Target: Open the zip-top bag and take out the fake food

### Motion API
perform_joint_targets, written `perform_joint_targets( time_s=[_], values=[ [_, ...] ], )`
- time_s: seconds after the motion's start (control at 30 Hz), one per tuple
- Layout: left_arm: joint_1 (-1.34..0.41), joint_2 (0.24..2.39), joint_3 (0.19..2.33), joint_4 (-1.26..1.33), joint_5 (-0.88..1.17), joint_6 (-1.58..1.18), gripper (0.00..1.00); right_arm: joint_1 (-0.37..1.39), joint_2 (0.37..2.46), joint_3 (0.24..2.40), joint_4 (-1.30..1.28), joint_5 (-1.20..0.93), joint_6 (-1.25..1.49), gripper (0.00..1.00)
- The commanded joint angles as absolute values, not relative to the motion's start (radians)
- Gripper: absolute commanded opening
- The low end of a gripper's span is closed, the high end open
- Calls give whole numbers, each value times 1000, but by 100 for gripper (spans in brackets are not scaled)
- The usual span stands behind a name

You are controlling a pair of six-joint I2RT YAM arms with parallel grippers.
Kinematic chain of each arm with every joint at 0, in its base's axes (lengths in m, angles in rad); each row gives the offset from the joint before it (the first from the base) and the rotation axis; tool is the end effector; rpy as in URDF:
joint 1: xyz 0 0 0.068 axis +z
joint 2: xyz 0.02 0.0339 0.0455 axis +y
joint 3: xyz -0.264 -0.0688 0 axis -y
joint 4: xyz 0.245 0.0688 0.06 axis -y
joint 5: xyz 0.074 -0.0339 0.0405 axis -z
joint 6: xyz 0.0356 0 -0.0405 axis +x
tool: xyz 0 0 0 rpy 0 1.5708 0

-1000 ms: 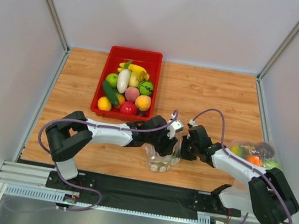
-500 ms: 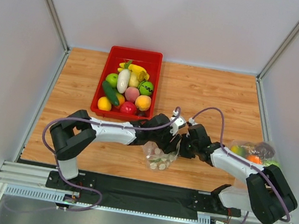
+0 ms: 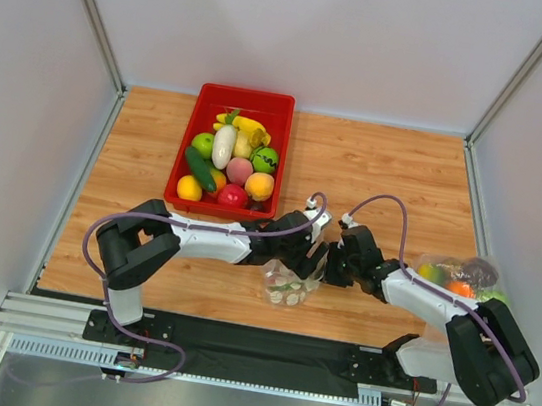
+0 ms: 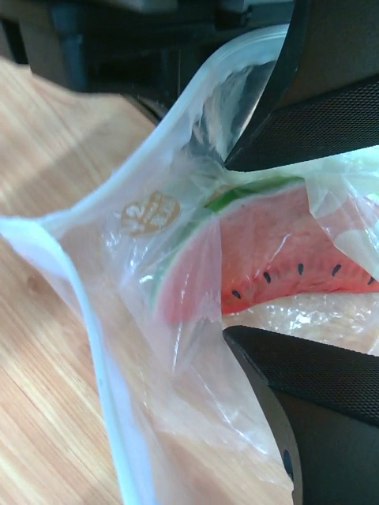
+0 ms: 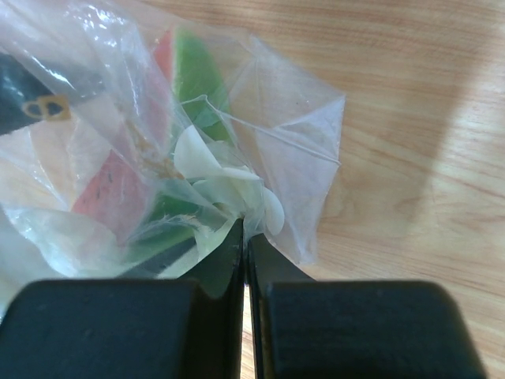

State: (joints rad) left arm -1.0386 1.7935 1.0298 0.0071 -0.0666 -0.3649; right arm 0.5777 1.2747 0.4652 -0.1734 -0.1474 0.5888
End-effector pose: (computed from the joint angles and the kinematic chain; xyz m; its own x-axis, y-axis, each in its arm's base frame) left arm 0.1930 -0.3231 0.1697 -0.6234 0.3570 -0.6956 0.6559 0.7230 -0.2168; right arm 0.1781 0.1223 0.1392 -0.9176 0.0576 -0.3933 -0.1188 0.9045 0.4096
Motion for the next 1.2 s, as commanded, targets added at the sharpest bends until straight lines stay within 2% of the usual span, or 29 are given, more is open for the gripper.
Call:
perform_joint_targets(
  time_s=[0.0,0.37,0.47,0.57,0.6,0.67,0.7,0.8,0.9,1.17],
  values=[
    [-1040,1799,1037,-29,-114,-422,86,575,1275,439,-190,-123,571,0],
    [-1049,1867,1061,-93,-66,-437,86,575,1250,446,-213,-117,569,0],
    [-1065,1887,1088,-127,-95,-423,83,577,1249,443,-212,-120,574,0],
    [-1071,1910,1117,-173,-118,-414,57,575,1241,439,-210,-117,577,0],
    [-1072,1911,1124,-193,-135,-411,45,574,1238,437,-212,-115,575,0],
    [-1074,1904,1121,-199,-147,-408,36,575,1233,434,-216,-114,575,0],
    [-1074,1898,1112,-198,-159,-405,26,575,1232,433,-218,-112,577,0],
    [-1074,1847,1088,-189,-178,-394,10,574,1235,433,-218,-107,578,0],
    [-1074,1767,1056,-161,-155,-385,0,575,1238,437,-221,-106,583,0],
    [-1072,1603,985,-92,-22,-371,0,571,1241,469,-244,-87,572,0]
  ],
)
